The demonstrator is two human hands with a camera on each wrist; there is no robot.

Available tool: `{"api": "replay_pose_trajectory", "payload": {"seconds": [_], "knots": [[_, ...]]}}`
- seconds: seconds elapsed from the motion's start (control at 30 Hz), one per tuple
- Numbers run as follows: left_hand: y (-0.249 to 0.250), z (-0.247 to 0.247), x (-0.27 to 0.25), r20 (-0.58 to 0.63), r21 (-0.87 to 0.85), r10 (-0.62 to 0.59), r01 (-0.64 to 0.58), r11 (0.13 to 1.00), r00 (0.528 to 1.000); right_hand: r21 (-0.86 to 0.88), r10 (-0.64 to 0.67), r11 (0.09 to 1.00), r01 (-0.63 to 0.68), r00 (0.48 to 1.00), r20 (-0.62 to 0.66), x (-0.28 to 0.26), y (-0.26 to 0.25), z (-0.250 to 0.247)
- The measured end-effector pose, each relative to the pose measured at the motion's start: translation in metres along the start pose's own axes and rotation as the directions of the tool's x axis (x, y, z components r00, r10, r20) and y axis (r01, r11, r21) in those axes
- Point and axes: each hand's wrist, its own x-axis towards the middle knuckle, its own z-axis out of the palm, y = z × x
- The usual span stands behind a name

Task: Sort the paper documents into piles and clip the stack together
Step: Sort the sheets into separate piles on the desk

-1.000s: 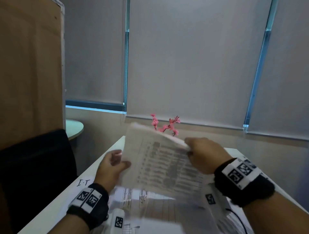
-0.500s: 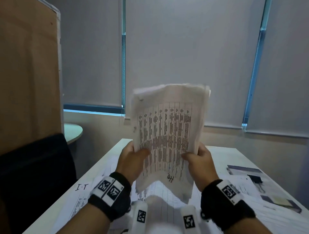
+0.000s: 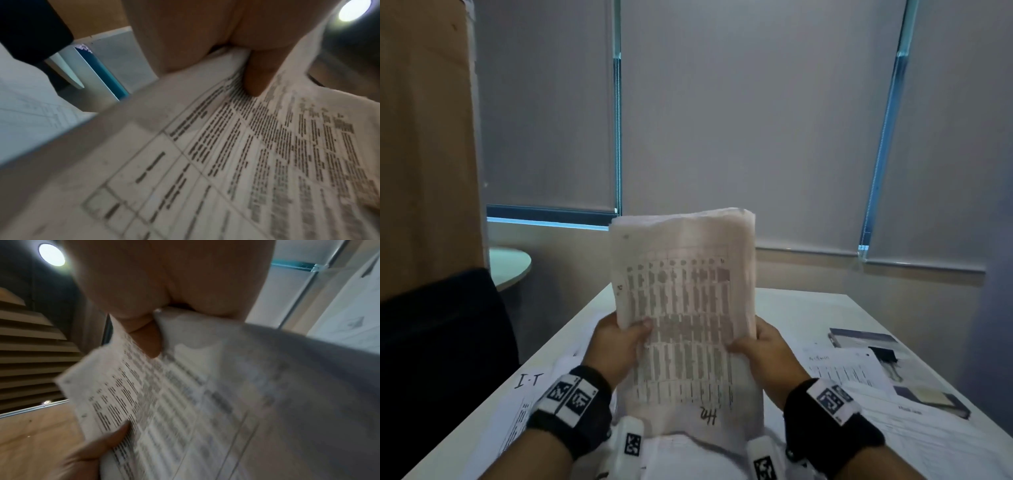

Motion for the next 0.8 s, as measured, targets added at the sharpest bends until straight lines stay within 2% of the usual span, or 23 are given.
{"api": "replay_pose_trajectory", "payload": {"seconds": [0.1,0.2,0.27,0.37,0.43,0.5,0.6,0.73,0.8], "knots": [[-0.006,-0.017,0.001,-0.088,-0.037,-0.020,0.017,0.999,0.996,-0.123,0.049,0.992,-0.038,0.995,0.087,0.004,-0.008,-0.030],[-0.015,-0.045,0.002,-0.244,-0.157,-0.057,0.018,0.987,0.968,-0.369,0.088,0.927,-0.072,0.996,0.027,0.013,-0.010,-0.075],[-0.026,-0.063,0.005,-0.334,-0.265,-0.110,0.018,0.964,0.936,-0.574,0.124,0.812,-0.101,0.992,0.001,0.017,-0.007,-0.096],[-0.045,-0.083,0.007,-0.382,-0.397,-0.187,0.022,0.918,0.905,-0.815,0.231,0.572,-0.091,0.971,0.054,0.023,0.002,-0.098],[-0.049,-0.090,0.005,-0.353,-0.483,-0.232,0.036,0.875,0.907,-0.911,0.312,0.409,-0.043,0.945,0.096,0.031,0.007,-0.083],[-0.058,-0.097,0.006,-0.357,-0.478,-0.260,0.064,0.876,0.897,-0.952,0.349,0.304,0.021,0.928,0.132,0.045,0.017,-0.062],[-0.074,-0.104,0.014,-0.409,-0.502,-0.294,0.056,0.863,0.864,-0.966,0.337,0.252,0.059,0.930,0.145,0.077,0.031,-0.026],[-0.081,-0.109,0.017,-0.390,-0.588,-0.365,0.076,0.805,0.846,-0.970,0.323,0.233,0.068,0.936,0.143,0.118,0.054,0.012],[-0.082,-0.110,0.021,-0.436,-0.566,-0.359,0.059,0.823,0.825,-0.974,0.338,0.214,0.067,0.931,0.138,0.132,0.067,0.023]]}}
